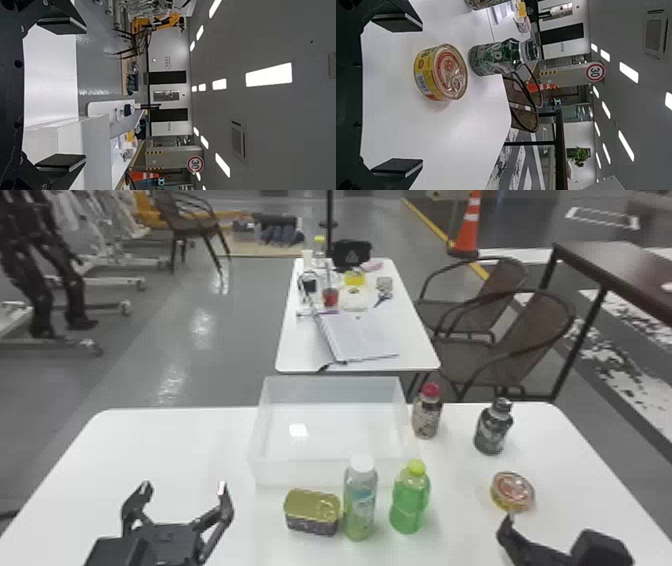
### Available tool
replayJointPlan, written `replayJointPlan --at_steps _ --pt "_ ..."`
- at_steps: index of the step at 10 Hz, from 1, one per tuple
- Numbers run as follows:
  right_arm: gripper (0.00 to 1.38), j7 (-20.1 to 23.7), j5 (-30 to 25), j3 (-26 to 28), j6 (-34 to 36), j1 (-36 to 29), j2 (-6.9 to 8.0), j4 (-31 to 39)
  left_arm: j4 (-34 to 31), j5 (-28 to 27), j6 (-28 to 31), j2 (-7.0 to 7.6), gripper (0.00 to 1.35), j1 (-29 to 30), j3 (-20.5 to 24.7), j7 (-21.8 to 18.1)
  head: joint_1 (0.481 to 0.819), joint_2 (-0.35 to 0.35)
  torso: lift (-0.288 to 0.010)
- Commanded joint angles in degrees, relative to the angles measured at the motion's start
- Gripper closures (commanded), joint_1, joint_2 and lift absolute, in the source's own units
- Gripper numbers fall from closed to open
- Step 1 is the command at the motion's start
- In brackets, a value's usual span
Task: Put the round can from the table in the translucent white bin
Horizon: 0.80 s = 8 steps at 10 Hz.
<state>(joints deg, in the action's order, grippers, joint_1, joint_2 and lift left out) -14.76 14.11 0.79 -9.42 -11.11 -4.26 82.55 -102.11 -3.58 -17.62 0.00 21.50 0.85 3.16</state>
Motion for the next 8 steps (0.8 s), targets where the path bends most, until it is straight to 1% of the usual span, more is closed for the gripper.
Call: replayJointPlan --at_steps 1,2,3,4,5,8 --pt "0.1 1.13 -0.4 0.0 0.9 2.58 -0.49 -3.18 0.16 0.24 -0.4 -0.15 0.16 -0.14 0.02 0.0 0.549 0.0 -0.1" --pt "0.1 2.01 -0.22 0.0 1.34 4.08 -0.75 -4.94 0.25 0.42 -0.75 -0.15 0.16 -0.14 0.11 0.0 0.549 0.0 -0.1" --pt "0.1 3.77 -0.22 0.0 1.34 6.1 -1.02 -7.84 0.42 0.59 -1.19 -0.15 0.16 -0.05 0.29 0.0 0.549 0.0 -0.1" --pt "0.1 5.88 0.04 0.0 0.9 8.21 -1.46 -11.45 0.51 0.68 -1.46 -0.15 0.16 0.04 0.38 0.0 0.549 0.0 -0.1" --pt "0.1 6.76 0.31 0.0 -0.33 9.97 -1.63 -14.26 0.6 0.77 -1.46 -0.15 0.16 -0.05 0.38 0.0 0.549 0.0 -0.1" --pt "0.08 7.9 -0.4 0.0 -0.51 12.95 -1.72 -17.25 0.78 1.12 -1.89 -0.15 0.16 0.04 0.46 0.0 0.549 0.0 -0.1"
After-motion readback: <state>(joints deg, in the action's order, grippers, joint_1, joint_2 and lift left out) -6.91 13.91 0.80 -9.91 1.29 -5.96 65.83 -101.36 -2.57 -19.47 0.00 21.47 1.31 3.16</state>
